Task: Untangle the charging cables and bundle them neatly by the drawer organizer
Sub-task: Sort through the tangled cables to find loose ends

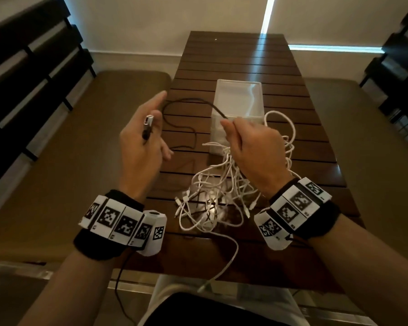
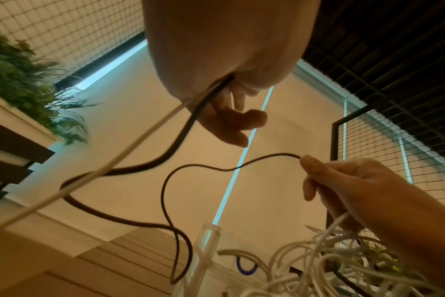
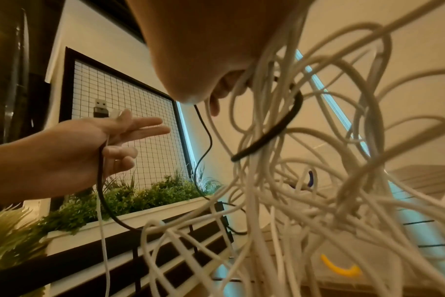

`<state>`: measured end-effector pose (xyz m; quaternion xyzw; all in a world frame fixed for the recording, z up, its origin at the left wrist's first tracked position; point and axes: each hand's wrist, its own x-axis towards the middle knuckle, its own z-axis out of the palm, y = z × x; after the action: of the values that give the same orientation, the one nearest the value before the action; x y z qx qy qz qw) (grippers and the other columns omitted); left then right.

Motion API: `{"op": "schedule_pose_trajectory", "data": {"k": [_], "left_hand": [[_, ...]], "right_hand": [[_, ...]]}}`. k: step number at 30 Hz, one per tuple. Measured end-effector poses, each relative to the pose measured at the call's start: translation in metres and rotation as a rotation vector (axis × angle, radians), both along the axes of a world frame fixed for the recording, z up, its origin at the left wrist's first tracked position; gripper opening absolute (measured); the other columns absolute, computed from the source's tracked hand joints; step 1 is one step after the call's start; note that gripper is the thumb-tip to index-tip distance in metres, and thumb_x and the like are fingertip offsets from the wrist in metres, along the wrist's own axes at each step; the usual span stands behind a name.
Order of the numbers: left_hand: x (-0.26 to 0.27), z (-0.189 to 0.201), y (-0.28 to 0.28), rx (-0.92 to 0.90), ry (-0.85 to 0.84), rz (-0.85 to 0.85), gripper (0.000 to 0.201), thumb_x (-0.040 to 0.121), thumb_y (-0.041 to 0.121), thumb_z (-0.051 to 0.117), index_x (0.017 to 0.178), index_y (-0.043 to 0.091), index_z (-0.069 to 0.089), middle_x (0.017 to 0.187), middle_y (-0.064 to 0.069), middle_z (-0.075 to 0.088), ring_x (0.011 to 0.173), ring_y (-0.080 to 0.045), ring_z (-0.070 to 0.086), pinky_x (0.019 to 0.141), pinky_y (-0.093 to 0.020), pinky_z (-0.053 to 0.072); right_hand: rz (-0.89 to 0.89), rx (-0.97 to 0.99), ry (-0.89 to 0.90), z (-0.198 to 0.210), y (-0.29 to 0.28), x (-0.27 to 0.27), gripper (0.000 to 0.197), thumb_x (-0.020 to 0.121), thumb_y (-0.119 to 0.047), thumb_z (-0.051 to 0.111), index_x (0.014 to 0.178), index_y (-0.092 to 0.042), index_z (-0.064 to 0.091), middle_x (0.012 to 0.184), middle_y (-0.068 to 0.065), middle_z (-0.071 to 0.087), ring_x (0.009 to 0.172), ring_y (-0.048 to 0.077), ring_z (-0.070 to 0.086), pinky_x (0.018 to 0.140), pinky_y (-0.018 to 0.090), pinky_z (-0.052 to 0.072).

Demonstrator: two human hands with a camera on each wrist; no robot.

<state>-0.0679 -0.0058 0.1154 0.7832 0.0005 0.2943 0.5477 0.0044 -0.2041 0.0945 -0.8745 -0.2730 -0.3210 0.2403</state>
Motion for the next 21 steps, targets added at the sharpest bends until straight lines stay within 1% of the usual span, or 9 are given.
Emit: {"op": "schedule_pose_trajectory", "data": {"k": [3,5,6,8,10,12,14,18,21], "left_hand": [[-0.001,0.0,-0.013,0.084,-0.048,-0.084,0.04,0.102,0.014,0.042,0.142,0.02,0.048,0.134,-0.013,0.056,0.055,-0.02,0.059,0.055,-0.037,0.057],[-0.002,-0.007,-0.025,0.243,-0.019,-0.164,0.05,0.096,0.003,0.049,0.142,0.022,0.047,0.142,-0.004,0.051,0.088,-0.012,0.066,0.079,-0.03,0.057],[-0.002,-0.014,-0.031,0.372,0.06,-0.2,0.052,0.094,0.003,0.051,0.142,0.024,0.047,0.144,0.002,0.05,0.107,-0.004,0.061,0.093,-0.029,0.052],[-0.001,-0.025,-0.043,0.597,0.302,-0.242,0.044,0.097,0.01,0.051,0.137,0.028,0.053,0.135,0.005,0.058,0.118,-0.008,0.054,0.101,-0.031,0.045],[-0.001,-0.035,-0.046,0.696,0.438,-0.228,0.027,0.099,0.019,0.046,0.114,0.027,0.066,0.108,0.005,0.068,0.1,-0.016,0.061,0.081,-0.029,0.047],[0.0,-0.045,-0.043,0.743,0.489,-0.254,0.029,0.1,0.026,0.042,0.086,0.022,0.066,0.08,0.006,0.065,0.075,-0.016,0.061,0.061,-0.026,0.037],[-0.001,-0.053,-0.039,0.782,0.516,-0.313,0.038,0.102,0.033,0.038,0.075,0.02,0.061,0.068,0.006,0.061,0.064,-0.014,0.057,0.058,-0.028,0.034],[0.002,-0.054,-0.036,0.754,0.477,-0.306,0.045,0.103,0.041,0.036,0.078,0.021,0.067,0.065,0.005,0.063,0.061,-0.011,0.058,0.056,-0.028,0.038],[0.007,-0.042,-0.031,0.69,0.421,-0.225,0.045,0.103,0.04,0.038,0.073,0.02,0.065,0.063,0.005,0.062,0.06,-0.015,0.058,0.059,-0.035,0.043]], "right_hand": [[0.027,-0.035,-0.047,-0.006,0.001,-0.007,0.042,0.105,-0.04,0.039,0.082,-0.014,0.063,0.061,-0.002,0.055,0.049,0.013,0.046,0.047,0.026,0.037],[0.087,-0.154,0.01,-0.02,0.006,-0.015,0.043,0.105,-0.04,0.038,0.081,-0.015,0.063,0.064,-0.001,0.057,0.051,0.016,0.049,0.048,0.03,0.043],[0.111,-0.207,0.037,-0.028,0.008,-0.02,0.042,0.104,-0.039,0.037,0.083,-0.014,0.064,0.066,0.001,0.06,0.053,0.018,0.052,0.05,0.033,0.047],[0.133,-0.244,0.078,-0.04,0.008,-0.026,0.038,0.099,-0.034,0.038,0.087,-0.013,0.067,0.071,0.003,0.065,0.058,0.021,0.058,0.051,0.033,0.049],[0.154,-0.257,0.124,-0.049,0.005,-0.028,0.032,0.095,-0.032,0.042,0.083,-0.014,0.065,0.07,0.002,0.064,0.059,0.021,0.06,0.05,0.032,0.046],[0.198,-0.312,0.199,-0.059,0.001,-0.028,0.029,0.096,-0.035,0.044,0.083,-0.017,0.063,0.072,0.0,0.064,0.061,0.02,0.061,0.051,0.033,0.049],[0.245,-0.389,0.314,-0.066,-0.003,-0.024,0.032,0.098,-0.043,0.042,0.088,-0.02,0.062,0.077,-0.003,0.065,0.065,0.019,0.063,0.058,0.037,0.054],[0.29,-0.388,0.438,-0.062,-0.007,-0.013,0.039,0.098,-0.054,0.041,0.096,-0.024,0.066,0.072,-0.006,0.065,0.063,0.015,0.061,0.062,0.036,0.053],[0.321,-0.315,0.451,-0.053,-0.01,-0.01,0.038,0.098,-0.055,0.043,0.074,-0.028,0.055,0.058,-0.011,0.052,0.049,0.007,0.046,0.052,0.029,0.04]]}}
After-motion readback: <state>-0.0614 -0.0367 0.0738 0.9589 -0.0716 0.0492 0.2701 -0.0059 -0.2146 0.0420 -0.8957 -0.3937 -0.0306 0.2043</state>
